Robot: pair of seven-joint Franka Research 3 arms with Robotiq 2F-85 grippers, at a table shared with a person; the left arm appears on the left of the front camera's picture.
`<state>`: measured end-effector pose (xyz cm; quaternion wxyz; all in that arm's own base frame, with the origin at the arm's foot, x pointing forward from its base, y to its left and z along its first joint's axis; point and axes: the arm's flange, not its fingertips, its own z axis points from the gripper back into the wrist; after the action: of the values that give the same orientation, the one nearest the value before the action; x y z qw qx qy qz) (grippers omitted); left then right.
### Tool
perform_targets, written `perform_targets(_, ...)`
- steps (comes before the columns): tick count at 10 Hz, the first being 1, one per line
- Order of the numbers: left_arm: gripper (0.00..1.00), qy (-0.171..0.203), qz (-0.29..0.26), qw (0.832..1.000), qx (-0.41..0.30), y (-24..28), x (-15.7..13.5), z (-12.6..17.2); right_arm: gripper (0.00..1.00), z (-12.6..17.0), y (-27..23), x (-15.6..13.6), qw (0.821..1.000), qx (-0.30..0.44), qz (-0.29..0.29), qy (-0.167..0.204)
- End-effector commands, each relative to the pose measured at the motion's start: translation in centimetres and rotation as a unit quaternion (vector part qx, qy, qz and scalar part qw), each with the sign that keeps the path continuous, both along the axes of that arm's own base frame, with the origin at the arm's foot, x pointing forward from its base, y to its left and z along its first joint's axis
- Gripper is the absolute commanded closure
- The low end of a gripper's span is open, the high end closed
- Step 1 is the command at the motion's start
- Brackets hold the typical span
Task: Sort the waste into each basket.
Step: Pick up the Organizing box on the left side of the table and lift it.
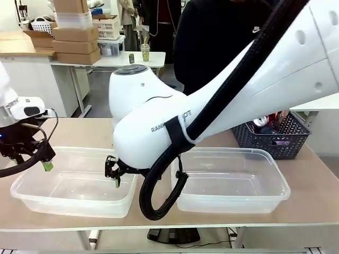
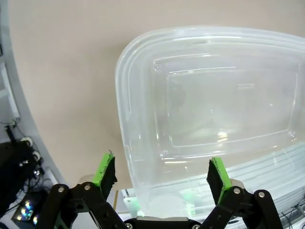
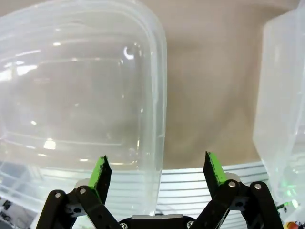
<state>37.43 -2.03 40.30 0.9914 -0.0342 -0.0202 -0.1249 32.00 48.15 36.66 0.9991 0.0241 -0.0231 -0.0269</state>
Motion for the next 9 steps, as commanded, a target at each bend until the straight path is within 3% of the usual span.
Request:
perform_targets(1, 0.53, -0.007, -0.009, 1.000, 0.025, 0.6, 0.7, -1.4, 0.55, -0.3, 1.0, 0.4, 0.998, -0.035, 0.003, -0.044)
perform_targets(2, 0.58, -0.016, -0.004, 0.999, 0.037, 0.9, 0.8, -2.0, 0.55, -0.2, 1.0, 0.1, 0.997, -0.031, 0.017, -0.066)
perform_targets(3, 1.00, -0.013, -0.006, 0.999, 0.045, 1.1, 0.8, -2.4, 1.00, -0.2, 1.0, 0.0, 0.996, -0.026, 0.020, -0.079)
perform_targets(4, 1.00, -0.010, -0.005, 0.999, 0.045, 1.1, 0.9, -2.6, 0.59, -0.1, 0.9, 0.2, 0.996, -0.015, 0.017, -0.088)
perform_targets(5, 1.00, -0.013, -0.006, 0.999, 0.049, 1.0, 0.9, -2.6, 1.00, 0.0, 0.7, 0.4, 0.996, -0.001, 0.010, -0.086)
perform_targets(6, 0.85, -0.019, -0.005, 0.999, 0.046, 1.2, 0.9, -2.5, 1.00, 0.0, 0.5, 0.4, 0.995, -0.001, 0.001, -0.101)
perform_targets(8, 1.00, -0.022, -0.004, 0.999, 0.042, 1.2, 0.8, -2.6, 1.00, -0.2, 0.6, 0.4, 0.995, 0.005, -0.004, -0.103)
perform_targets(9, 1.00, -0.022, -0.002, 0.999, 0.041, 1.3, 0.8, -2.6, 1.00, -0.3, 0.5, 0.4, 0.995, 0.007, -0.005, -0.096)
